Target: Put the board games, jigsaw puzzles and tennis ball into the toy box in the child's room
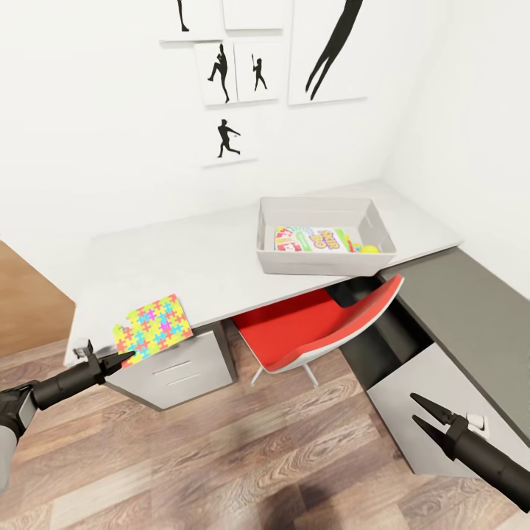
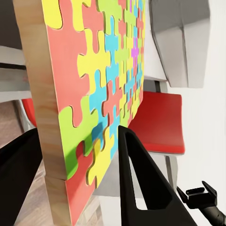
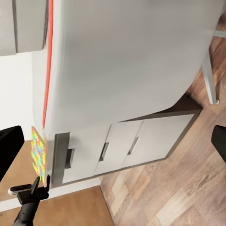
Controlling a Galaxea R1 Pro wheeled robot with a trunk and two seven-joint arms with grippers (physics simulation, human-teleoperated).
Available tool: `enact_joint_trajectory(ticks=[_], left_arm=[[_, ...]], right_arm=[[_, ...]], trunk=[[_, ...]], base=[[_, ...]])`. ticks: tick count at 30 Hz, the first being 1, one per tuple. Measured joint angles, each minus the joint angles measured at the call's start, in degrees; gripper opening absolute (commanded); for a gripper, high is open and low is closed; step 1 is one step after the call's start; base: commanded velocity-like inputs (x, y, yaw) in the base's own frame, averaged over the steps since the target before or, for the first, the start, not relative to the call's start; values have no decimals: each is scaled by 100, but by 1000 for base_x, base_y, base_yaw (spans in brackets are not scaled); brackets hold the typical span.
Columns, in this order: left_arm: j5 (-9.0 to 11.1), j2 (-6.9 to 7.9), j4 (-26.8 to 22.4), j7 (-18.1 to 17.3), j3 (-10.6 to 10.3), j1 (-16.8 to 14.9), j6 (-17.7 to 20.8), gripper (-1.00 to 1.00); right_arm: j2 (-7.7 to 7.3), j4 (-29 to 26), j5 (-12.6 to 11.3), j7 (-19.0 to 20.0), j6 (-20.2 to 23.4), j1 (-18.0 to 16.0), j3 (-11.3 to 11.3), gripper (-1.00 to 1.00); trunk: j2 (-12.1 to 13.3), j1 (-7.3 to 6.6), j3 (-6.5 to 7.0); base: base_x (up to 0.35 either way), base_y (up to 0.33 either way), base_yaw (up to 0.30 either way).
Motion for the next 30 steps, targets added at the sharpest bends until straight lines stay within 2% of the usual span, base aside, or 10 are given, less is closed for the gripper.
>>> enact_joint_trajectory(ticks=[13,20,23,26,30], left_arm=[[-25,30,-14,-41,4,0,23,-100],[-71,34,-50,-298,-32,-5,32,-100],[-75,43,-57,-298,-179,-10,33,-100],[-72,53,-65,-298,-535,-23,36,-100],[-71,63,-70,-298,-762,-45,58,-100]], right_arm=[[0,-10,0,0,0,0,0,100],[0,-31,-1,0,0,0,0,100],[0,-58,0,4,3,0,1,100],[0,-76,0,11,8,9,6,100],[0,-85,1,27,4,45,2,100]], trunk=[[522,-286,234],[803,-440,360],[924,-506,414],[1044,-572,482],[1205,-660,571]], base=[[0,0,0],[0,0,0],[0,0,0],[0,0,0],[0,0,0]])
